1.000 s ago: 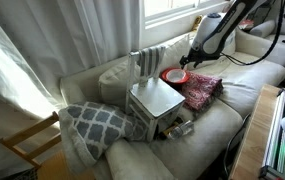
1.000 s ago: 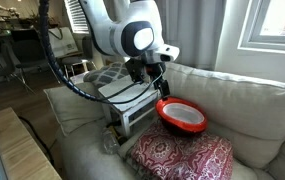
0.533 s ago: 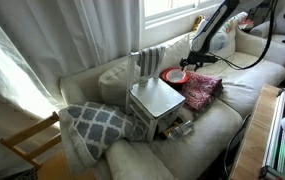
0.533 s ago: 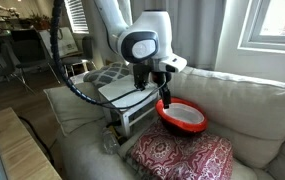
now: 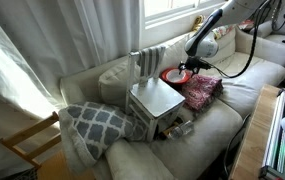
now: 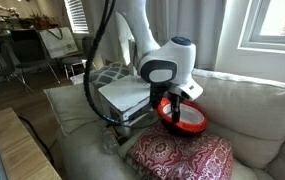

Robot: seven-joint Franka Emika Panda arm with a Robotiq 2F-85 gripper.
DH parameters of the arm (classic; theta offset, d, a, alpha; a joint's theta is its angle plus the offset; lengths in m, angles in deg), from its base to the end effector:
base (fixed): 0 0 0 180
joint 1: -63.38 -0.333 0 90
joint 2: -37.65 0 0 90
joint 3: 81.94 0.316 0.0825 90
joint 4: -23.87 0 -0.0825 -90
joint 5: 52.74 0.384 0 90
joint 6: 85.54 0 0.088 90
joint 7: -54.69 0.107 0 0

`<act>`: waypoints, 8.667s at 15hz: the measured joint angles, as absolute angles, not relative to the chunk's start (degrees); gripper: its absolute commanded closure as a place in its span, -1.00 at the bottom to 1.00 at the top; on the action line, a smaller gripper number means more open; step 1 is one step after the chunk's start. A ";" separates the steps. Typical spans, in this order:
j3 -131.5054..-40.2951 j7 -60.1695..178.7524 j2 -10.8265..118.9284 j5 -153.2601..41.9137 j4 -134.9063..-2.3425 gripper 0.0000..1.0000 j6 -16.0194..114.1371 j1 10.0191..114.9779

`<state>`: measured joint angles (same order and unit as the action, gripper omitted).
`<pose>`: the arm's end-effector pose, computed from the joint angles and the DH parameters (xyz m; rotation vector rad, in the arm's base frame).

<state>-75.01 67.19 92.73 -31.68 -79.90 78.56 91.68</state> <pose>0.5667 -0.2439 0.0197 -2.5757 1.4026 -0.1443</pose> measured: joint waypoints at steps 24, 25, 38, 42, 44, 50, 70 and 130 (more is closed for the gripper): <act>-70.64 58.17 90.64 -25.45 -79.53 0.94 89.44 92.91; -69.61 56.67 88.03 -25.69 -82.35 0.94 92.03 92.76; -46.50 45.64 71.62 -45.57 -107.37 0.78 124.78 106.57; -49.28 49.76 71.28 -51.94 -107.65 0.94 124.80 105.83; -49.39 49.26 71.65 -56.49 -107.85 0.94 124.81 106.45; -50.28 46.52 72.06 -72.74 -109.28 0.94 126.36 108.27; -48.99 45.20 76.43 -100.50 -114.03 -0.75 126.34 113.96; -54.85 46.99 67.89 -64.16 -104.64 0.97 116.17 100.00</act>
